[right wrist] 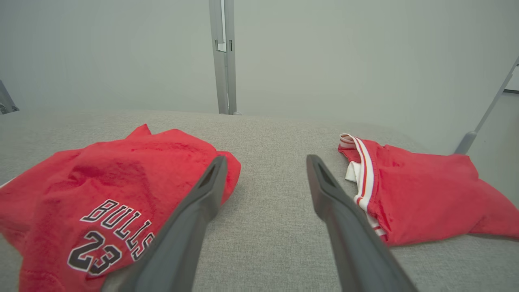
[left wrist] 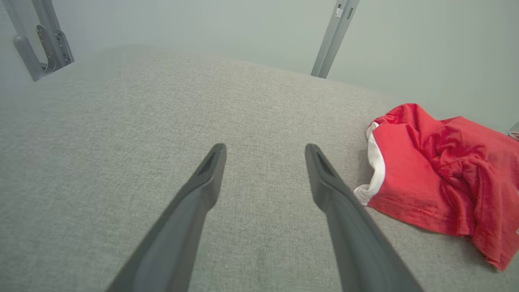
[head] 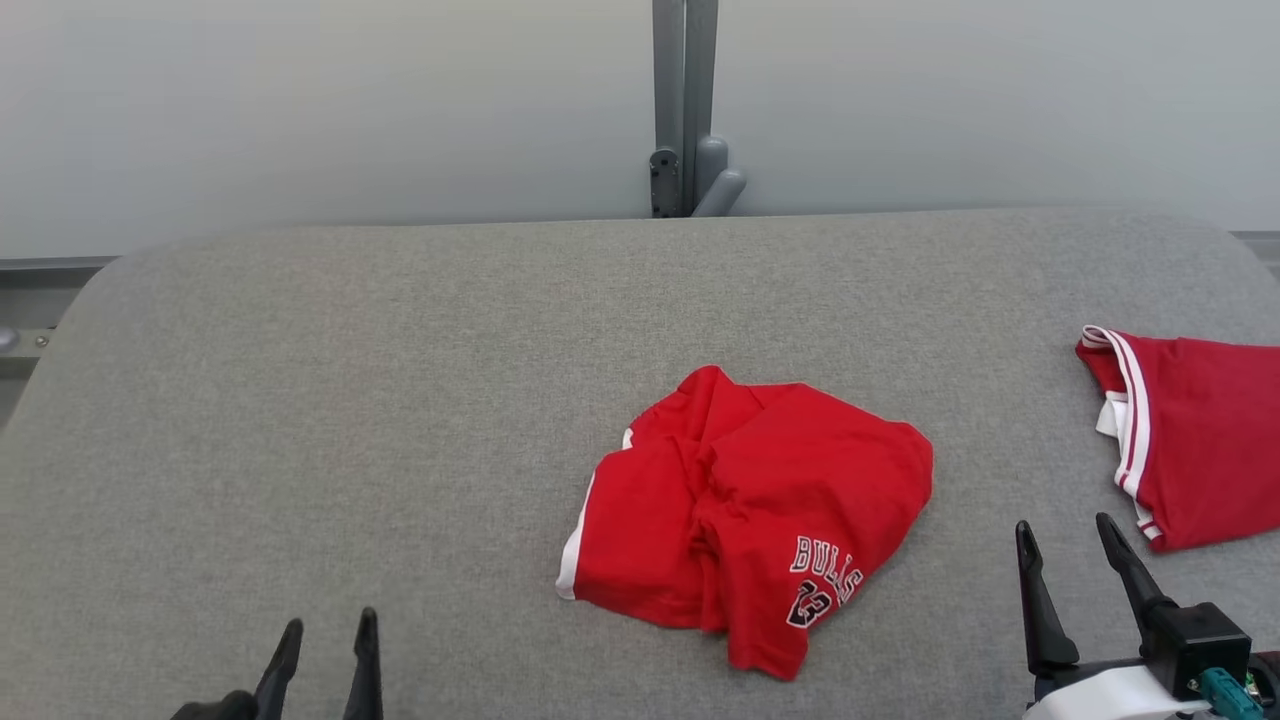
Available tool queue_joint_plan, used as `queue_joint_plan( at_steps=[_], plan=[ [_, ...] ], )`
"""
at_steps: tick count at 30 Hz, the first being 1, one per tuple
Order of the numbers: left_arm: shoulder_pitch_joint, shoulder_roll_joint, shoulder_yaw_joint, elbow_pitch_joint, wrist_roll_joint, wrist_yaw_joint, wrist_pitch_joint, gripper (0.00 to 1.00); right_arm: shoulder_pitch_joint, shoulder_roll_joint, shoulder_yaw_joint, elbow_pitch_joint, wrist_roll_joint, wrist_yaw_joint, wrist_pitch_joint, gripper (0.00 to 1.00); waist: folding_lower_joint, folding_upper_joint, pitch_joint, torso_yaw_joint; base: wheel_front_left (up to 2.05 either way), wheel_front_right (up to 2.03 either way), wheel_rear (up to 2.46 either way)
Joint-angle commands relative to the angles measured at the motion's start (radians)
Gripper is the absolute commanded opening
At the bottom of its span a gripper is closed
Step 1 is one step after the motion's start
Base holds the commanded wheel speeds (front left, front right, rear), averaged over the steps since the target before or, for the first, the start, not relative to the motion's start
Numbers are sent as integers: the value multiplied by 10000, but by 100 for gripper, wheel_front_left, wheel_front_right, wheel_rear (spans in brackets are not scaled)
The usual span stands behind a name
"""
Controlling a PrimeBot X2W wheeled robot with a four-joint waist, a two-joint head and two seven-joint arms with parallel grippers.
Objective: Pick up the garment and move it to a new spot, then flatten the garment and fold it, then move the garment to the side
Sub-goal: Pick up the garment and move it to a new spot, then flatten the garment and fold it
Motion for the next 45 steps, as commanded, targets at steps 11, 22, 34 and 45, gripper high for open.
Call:
queue_joint_plan(
  at_steps=[11,22,34,45],
  plan=[
    [1002,-1121,2361,334,1721,-1678,-25,100,166,-28,33,580,-73,-14,-27,100,0,48,-319,458,0,0,0],
    [725,-1768,2994,567,2507,-2200,-26,100,18,-28,205,701,-18,-14,-27,100,0,48,-272,370,0,0,0],
    [-339,-1559,1349,938,1474,-2271,267,100,-238,-135,329,709,-15,-14,-27,100,0,48,-28,-135,0,0,0],
    [-2881,-696,-1982,2533,-1196,-2273,1871,100,-505,-109,550,711,19,-14,-27,100,0,48,550,-886,0,0,0]
  ],
)
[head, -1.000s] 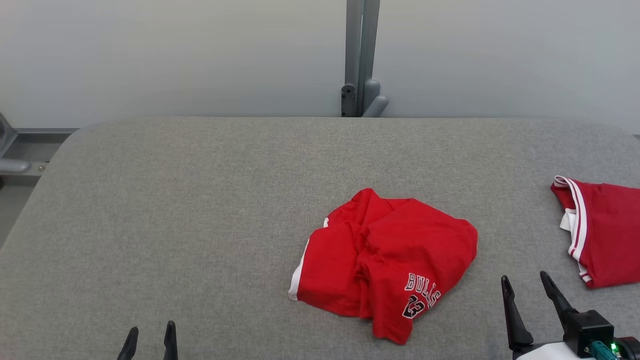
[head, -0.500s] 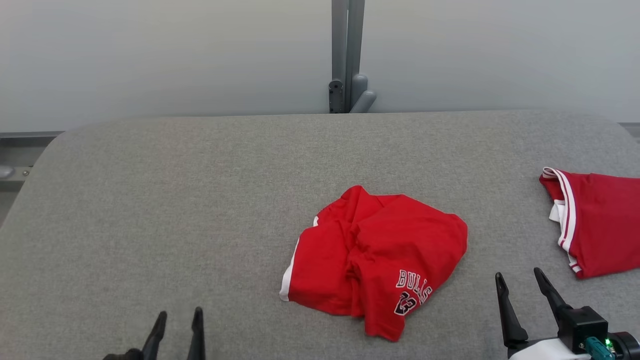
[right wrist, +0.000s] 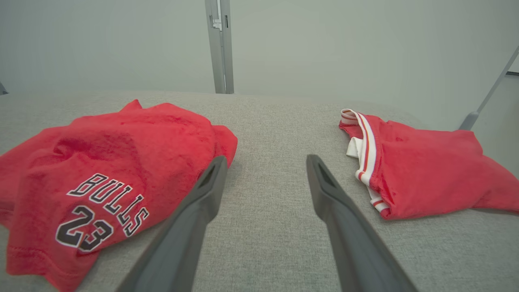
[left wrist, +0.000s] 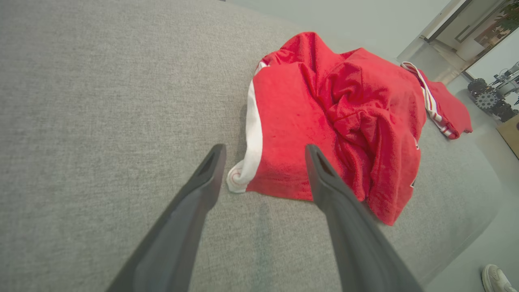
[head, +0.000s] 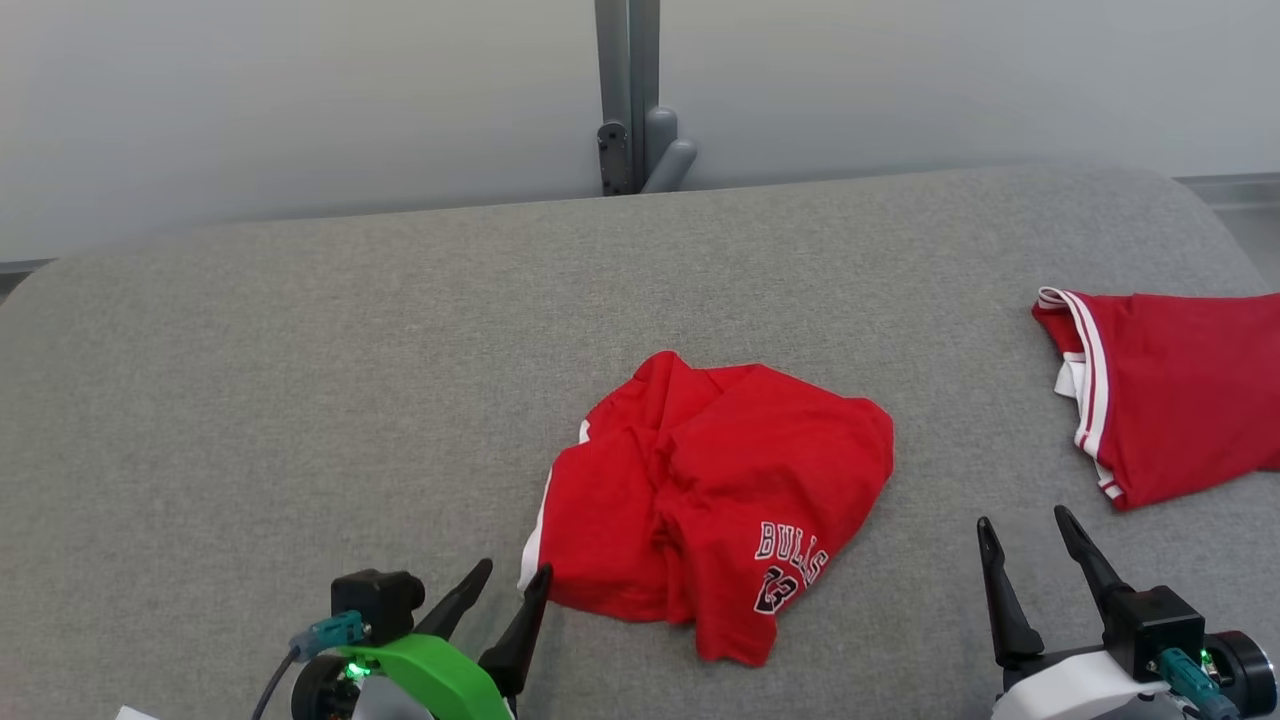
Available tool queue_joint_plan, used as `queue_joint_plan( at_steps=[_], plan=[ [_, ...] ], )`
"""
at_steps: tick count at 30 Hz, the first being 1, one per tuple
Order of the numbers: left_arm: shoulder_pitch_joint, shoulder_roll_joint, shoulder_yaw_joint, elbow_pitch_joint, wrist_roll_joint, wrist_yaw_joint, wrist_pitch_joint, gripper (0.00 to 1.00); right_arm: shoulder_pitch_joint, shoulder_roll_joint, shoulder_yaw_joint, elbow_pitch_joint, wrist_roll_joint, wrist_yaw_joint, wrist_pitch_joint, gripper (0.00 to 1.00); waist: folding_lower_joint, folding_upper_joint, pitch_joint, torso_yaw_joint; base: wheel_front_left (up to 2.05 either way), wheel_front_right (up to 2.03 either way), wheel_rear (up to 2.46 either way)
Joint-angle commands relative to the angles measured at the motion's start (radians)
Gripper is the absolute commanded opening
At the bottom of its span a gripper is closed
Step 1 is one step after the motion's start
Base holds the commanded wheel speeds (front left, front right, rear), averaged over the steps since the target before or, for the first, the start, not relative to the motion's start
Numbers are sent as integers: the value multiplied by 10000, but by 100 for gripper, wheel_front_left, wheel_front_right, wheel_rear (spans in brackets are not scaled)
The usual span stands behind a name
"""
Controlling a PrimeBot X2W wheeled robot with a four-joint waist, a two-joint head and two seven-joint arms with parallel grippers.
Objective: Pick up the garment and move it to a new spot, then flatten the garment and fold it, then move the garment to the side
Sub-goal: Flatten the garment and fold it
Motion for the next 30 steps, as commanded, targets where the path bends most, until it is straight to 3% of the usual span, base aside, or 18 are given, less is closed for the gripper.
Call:
queue_joint_plan(
  at_steps=[1,12,14,17,23,30],
  plan=[
    [-444,188,-190,417,-266,-26,-36,100,-126,-28,2,-4,75,-14,-28,100,0,48,252,-319,0,0,0],
    [-1471,555,-1738,1563,-1609,-27,-21,100,-316,5,-70,40,81,-14,-28,100,0,48,572,-619,0,0,0],
    [-1599,583,-2104,1579,-1882,-27,-4,0,-345,13,-62,53,93,-14,-28,100,0,48,588,-635,0,0,0],
    [-1808,858,-2434,1330,-2518,-27,0,0,-357,26,-42,54,105,-14,-28,100,0,48,596,-649,0,0,0],
    [-2734,1575,-1851,870,-3397,-27,-168,0,-360,42,-112,53,118,-14,-28,100,0,48,635,-565,0,0,0],
    [-5496,2266,-1151,1149,-2988,485,467,0,-600,50,77,201,158,-14,-28,100,0,48,655,-613,0,0,0]
  ],
)
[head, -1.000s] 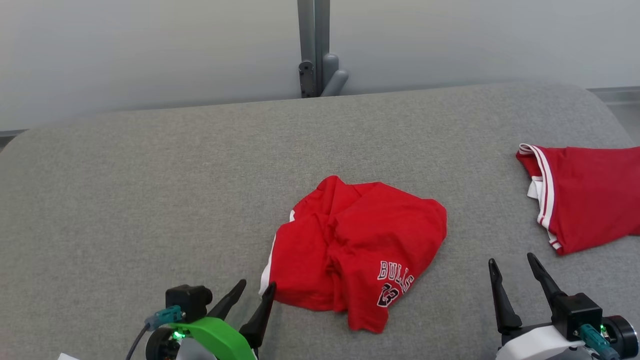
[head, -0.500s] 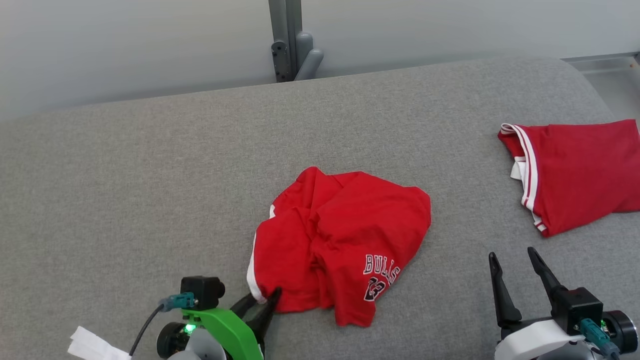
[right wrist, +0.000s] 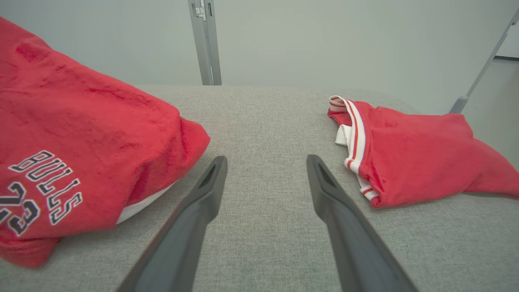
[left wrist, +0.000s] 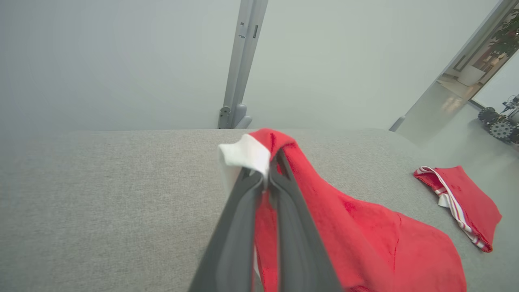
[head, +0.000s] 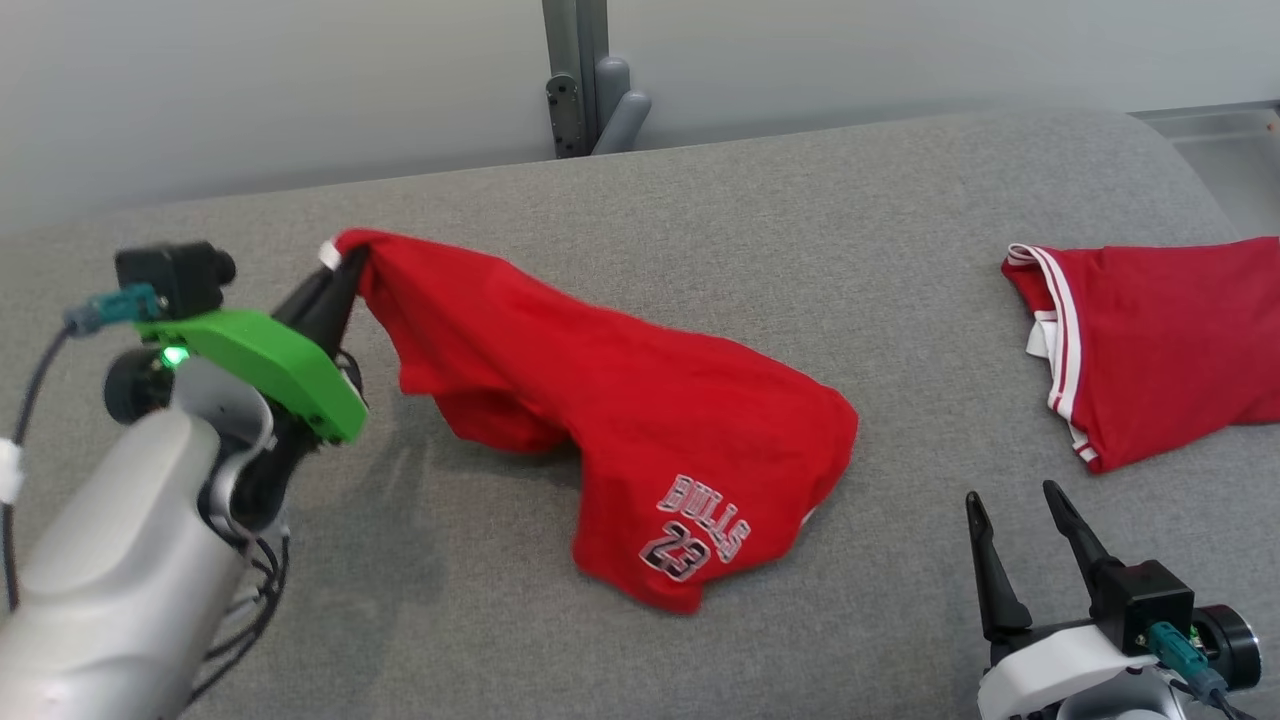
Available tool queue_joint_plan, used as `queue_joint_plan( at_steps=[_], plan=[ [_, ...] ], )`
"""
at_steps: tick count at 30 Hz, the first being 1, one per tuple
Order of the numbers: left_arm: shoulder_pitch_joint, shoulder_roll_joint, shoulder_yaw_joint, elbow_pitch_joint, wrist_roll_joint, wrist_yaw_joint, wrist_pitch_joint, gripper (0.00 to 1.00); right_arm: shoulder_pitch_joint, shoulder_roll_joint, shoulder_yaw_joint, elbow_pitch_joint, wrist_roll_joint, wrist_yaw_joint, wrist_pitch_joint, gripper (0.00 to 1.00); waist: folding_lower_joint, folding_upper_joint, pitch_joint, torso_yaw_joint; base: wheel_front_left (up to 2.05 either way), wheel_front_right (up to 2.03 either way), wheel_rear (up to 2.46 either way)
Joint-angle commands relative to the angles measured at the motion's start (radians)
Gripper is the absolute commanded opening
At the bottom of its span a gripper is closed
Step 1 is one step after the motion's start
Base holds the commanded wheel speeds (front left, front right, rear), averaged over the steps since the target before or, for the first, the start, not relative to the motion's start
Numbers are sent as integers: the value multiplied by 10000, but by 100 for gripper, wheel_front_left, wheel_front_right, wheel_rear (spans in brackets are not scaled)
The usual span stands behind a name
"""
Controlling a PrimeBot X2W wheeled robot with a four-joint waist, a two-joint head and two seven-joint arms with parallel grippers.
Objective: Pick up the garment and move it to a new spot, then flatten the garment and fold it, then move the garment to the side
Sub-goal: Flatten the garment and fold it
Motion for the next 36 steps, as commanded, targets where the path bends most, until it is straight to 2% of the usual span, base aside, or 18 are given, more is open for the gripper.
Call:
queue_joint_plan(
  at_steps=[1,7,13,18,24,30,36],
  plan=[
    [-611,186,57,141,217,103,70,0,-119,-14,77,74,86,-14,-27,100,0,48,-35,-84,0,0,0],
    [-2524,327,194,513,784,327,163,0,-50,-19,148,184,174,-14,-27,100,0,48,-222,-386,0,0,0],
    [-3417,182,-49,-116,1178,555,584,0,228,-17,102,190,166,-14,-27,100,0,48,-355,-492,0,0,0],
    [-2684,-370,-763,-1190,1216,954,1247,0,266,-17,78,180,217,-14,-27,100,0,48,-296,-500,0,0,0],
    [-794,-1557,-2476,-2012,1476,1557,1844,0,-192,-15,351,178,421,-13,-26,100,0,48,286,-583,0,0,0],
    [435,-2944,-3610,-1388,1235,1467,1952,0,-625,-16,540,254,556,-14,-26,100,0,48,895,-904,0,0,0],
    [680,-3596,-3851,-288,848,1372,1485,0,-995,-16,838,349,787,-14,-26,100,0,48,1445,-1535,0,0,0]
  ],
)
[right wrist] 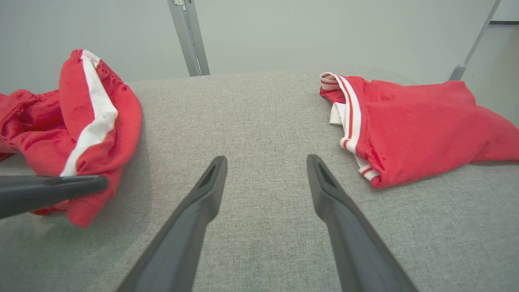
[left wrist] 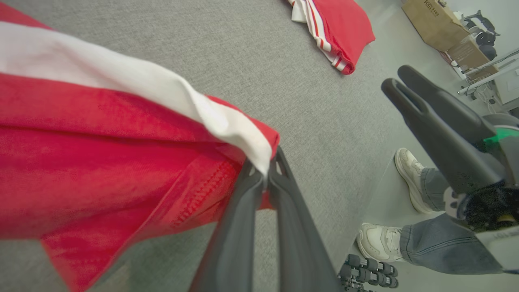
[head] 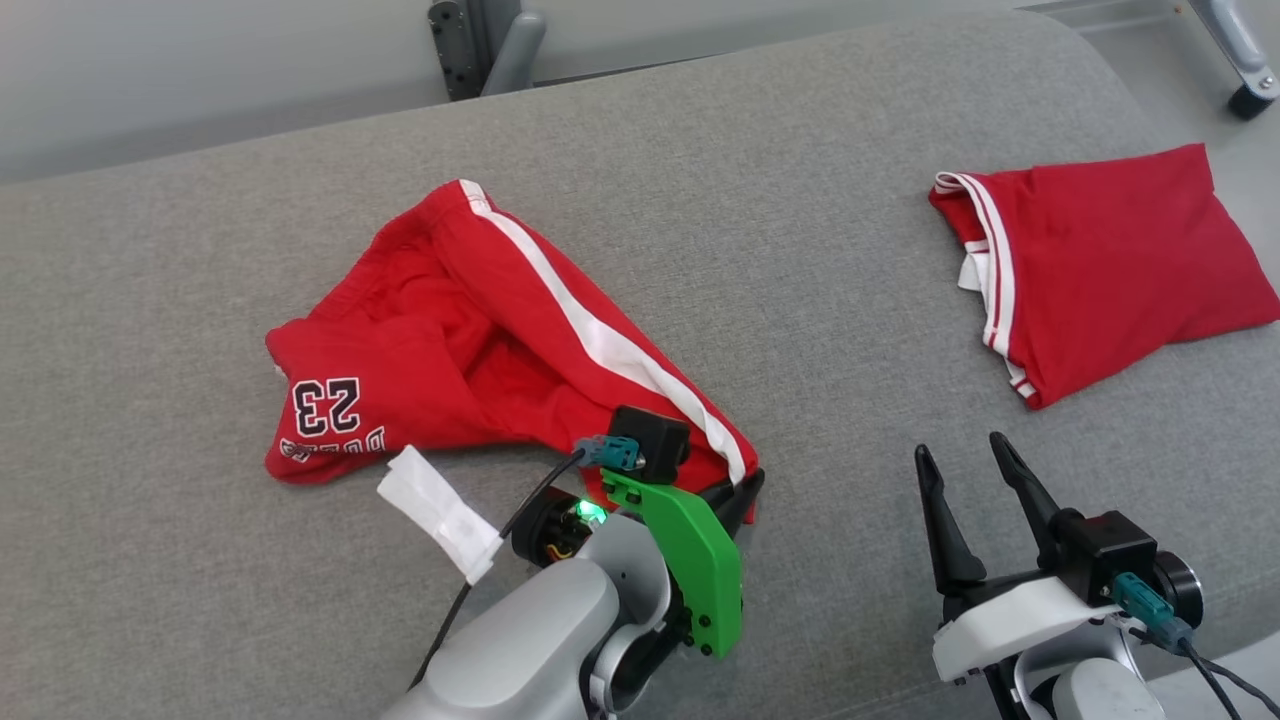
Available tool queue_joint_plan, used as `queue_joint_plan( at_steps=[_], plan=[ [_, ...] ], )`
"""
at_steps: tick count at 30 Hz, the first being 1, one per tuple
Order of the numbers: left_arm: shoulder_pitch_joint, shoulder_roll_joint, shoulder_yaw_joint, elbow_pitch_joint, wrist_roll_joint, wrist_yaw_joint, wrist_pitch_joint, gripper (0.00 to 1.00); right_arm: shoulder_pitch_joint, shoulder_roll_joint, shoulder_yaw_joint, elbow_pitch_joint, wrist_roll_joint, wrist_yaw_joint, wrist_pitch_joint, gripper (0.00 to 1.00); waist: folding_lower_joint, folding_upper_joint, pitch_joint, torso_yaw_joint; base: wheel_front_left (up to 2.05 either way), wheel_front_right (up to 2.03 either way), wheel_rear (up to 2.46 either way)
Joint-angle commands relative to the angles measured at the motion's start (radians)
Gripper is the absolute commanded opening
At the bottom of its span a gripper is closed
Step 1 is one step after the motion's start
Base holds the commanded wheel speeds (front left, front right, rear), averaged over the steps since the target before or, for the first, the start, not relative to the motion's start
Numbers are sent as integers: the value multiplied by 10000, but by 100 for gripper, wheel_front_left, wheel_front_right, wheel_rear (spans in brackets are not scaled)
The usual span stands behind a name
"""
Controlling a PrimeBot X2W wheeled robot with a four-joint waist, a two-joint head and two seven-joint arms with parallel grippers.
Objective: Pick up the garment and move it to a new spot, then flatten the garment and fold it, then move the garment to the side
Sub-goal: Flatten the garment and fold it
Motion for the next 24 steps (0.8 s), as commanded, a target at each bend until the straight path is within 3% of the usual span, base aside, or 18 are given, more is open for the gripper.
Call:
queue_joint_plan(
  at_steps=[1,5,8,9,11,12,13,14,15,19,24],
  plan=[
    [-132,-15,17,104,-58,13,-139,0,-123,-20,61,14,75,-14,-28,100,0,49,447,-488,0,0,0],
    [-414,-80,363,174,-916,195,-692,0,-340,-21,265,48,292,-14,-28,100,0,49,751,-962,0,0,0],
    [-758,-64,465,-39,-1657,638,-1347,0,-459,-20,402,83,431,-14,-28,100,0,49,934,-1260,0,0,0],
    [-865,-65,414,-81,-1895,795,-1559,8,-513,-15,463,85,472,-14,-28,100,0,49,1006,-1355,0,0,0],
    [-1043,-66,298,-171,-2390,995,-2070,5,-571,-15,544,107,548,-14,-28,100,0,49,1114,-1511,0,0,0],
    [-1082,-66,273,-209,-2742,1083,-2304,12,-603,-15,568,123,590,-14,-28,100,0,49,1158,-1576,0,0,0],
    [-1105,-67,211,-277,-3096,1091,-2540,26,-646,-20,594,135,622,-14,-30,100,0,49,1195,-1632,0,0,0],
    [-1137,-75,161,-385,-3478,1023,-2783,76,-684,-17,614,142,634,-14,-30,100,0,49,1223,-1671,0,0,0],
    [-1126,-70,59,-378,-3875,1092,-2908,100,-708,-17,633,151,661,-14,-28,100,0,49,1245,-1703,0,0,0],
    [-1415,-67,-729,-148,-4585,1245,-3224,100,-748,-18,619,173,718,-14,-28,100,0,49,1297,-1729,0,0,0],
    [-1808,-68,-1523,115,-4643,929,-3382,100,-576,-18,365,157,633,-13,-28,100,0,49,1156,-1473,0,0,0]
  ],
)
